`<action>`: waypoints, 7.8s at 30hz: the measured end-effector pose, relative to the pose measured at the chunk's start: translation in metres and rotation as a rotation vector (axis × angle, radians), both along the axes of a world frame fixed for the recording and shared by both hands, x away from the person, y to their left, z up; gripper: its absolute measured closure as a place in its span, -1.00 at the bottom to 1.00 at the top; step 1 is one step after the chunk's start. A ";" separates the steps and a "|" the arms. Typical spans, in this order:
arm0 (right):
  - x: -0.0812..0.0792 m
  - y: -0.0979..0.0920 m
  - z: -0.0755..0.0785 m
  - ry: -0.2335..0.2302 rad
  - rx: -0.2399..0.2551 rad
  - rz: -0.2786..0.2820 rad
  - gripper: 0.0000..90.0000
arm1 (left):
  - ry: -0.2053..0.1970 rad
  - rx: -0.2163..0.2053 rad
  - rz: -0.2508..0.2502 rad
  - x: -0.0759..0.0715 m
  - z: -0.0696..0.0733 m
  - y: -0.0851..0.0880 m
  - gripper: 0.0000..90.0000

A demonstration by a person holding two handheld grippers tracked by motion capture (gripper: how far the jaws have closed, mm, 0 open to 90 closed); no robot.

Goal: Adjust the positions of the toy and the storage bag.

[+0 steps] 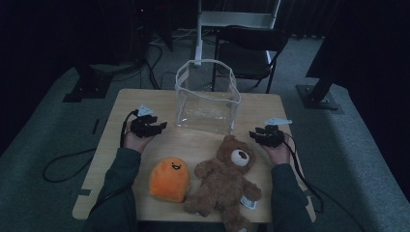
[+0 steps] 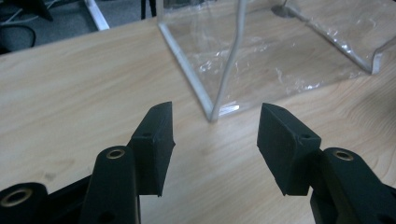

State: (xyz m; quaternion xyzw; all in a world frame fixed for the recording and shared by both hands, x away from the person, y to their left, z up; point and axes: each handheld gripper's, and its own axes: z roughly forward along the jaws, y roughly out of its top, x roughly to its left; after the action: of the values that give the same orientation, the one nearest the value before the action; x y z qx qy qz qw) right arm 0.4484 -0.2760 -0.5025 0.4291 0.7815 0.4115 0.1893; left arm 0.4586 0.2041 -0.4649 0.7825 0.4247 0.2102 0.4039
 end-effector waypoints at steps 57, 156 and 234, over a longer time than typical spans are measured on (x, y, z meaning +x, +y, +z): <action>0.005 0.051 0.058 -0.096 0.027 0.190 0.92 | -0.046 0.059 -0.109 0.009 0.025 -0.048 0.95; -0.058 0.027 0.053 -0.110 0.005 0.238 0.35 | 0.058 0.045 0.058 -0.067 0.025 0.017 0.32; -0.076 0.041 0.041 0.054 -0.023 0.427 0.68 | 0.026 0.089 -0.322 -0.102 0.021 -0.095 0.78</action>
State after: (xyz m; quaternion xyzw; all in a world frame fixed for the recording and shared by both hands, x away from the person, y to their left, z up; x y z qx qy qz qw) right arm 0.3722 -0.2354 -0.4612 0.2622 0.8642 0.4215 0.0818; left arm 0.3563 0.1087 -0.4441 0.8603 0.2893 0.1513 0.3916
